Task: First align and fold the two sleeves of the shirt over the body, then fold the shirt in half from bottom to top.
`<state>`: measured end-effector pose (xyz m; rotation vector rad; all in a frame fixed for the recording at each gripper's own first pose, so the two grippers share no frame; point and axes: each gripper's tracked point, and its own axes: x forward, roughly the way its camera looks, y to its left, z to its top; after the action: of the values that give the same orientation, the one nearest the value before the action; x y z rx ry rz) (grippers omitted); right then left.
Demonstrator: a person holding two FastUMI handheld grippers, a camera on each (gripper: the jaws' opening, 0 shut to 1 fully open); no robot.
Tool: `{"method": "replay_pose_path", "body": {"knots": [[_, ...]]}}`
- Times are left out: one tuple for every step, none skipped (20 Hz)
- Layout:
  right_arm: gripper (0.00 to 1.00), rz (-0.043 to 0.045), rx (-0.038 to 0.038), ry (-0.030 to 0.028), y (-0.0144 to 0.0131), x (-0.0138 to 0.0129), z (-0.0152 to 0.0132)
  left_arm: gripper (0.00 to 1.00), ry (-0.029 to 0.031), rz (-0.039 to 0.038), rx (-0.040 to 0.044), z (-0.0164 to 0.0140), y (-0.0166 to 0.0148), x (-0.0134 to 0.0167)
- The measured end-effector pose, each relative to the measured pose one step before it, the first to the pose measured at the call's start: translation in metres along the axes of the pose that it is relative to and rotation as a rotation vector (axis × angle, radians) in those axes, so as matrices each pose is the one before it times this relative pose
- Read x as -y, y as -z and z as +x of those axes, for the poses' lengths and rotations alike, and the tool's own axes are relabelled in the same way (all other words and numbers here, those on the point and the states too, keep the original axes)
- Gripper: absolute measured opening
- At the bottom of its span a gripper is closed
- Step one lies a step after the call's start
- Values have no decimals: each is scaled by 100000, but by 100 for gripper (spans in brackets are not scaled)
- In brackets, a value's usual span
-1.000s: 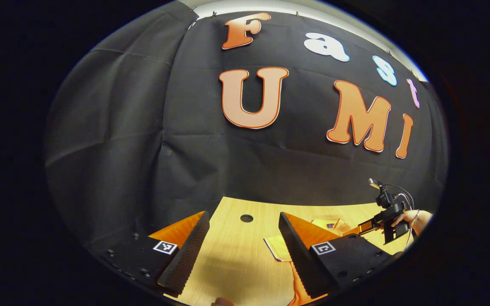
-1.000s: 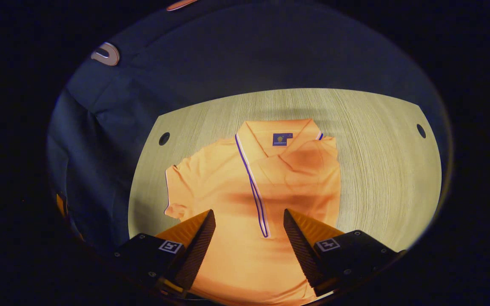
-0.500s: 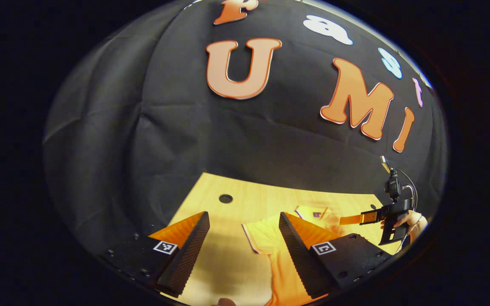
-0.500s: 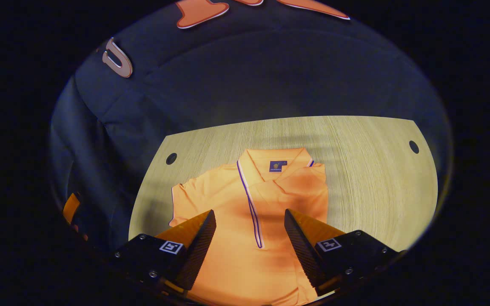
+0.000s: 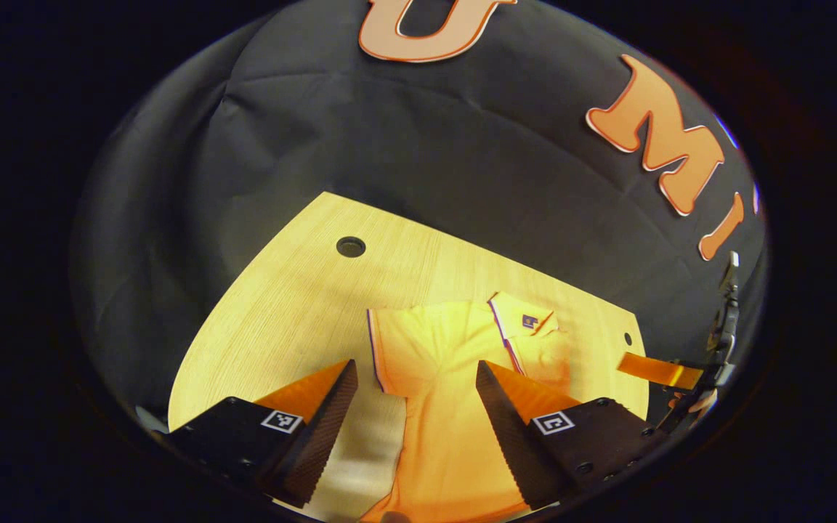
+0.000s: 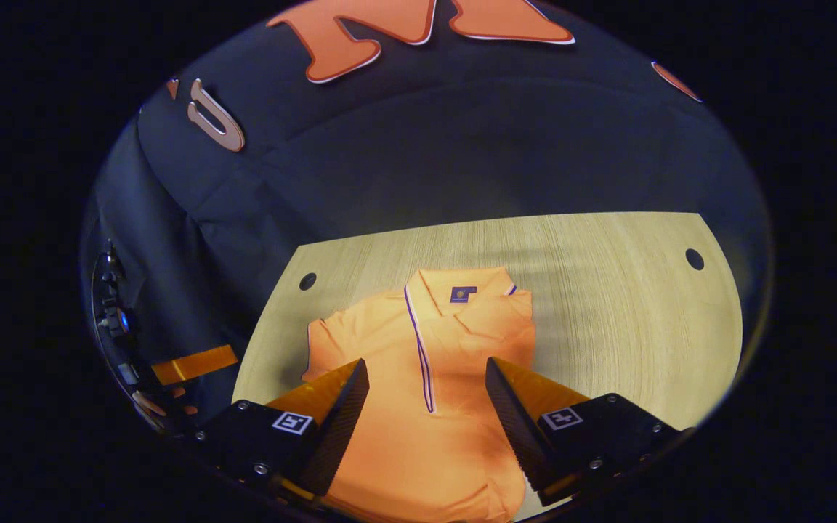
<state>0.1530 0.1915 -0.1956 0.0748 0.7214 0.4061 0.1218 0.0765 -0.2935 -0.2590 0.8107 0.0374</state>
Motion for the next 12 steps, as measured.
{"method": "replay_pose_path", "body": {"knots": [[98, -397, 2208, 168, -329, 303, -691, 99, -1354, 749, -1769, 972, 69, 127], [98, -635, 2296, 1304, -456, 607, -622, 99, -1082, -250, -1542, 660, 424, 182], [98, -717, 2588, 1632, -415, 778, -697, 99, -516, -177, -2082, 845, 300, 270], [98, -608, 2944, 1777, -491, 759, -741, 99, -198, -410, -1750, 622, 208, -3], [98, -489, 2576, 1440, -337, 680, -673, 99, 473, -268, -2243, 779, 97, 80], [98, -164, 1768, 693, -420, 625, -682, 99, -453, -1140, -2318, 995, 151, -158], [98, 125, 1210, 312, -249, 356, -691, 99, -2297, -2108, -4284, 926, 365, -407], [98, 125, 322, -353, -60, 317, -645, 99, -1380, -2025, -2658, 924, 200, -91], [98, 104, 89, -542, 39, 515, -605, 99, -1282, -723, -1834, 1022, -39, 1], [98, 515, 155, -307, -80, 522, -595, 99, -1647, 1142, -1539, 1047, -79, -238], [98, 960, 29, -406, 135, 400, -394, 99, -3400, 1781, -1445, 812, 95, -567], [98, 1132, 520, -747, 99, 449, -469, 99, -2185, 1092, -2295, 640, 94, -335]]}}
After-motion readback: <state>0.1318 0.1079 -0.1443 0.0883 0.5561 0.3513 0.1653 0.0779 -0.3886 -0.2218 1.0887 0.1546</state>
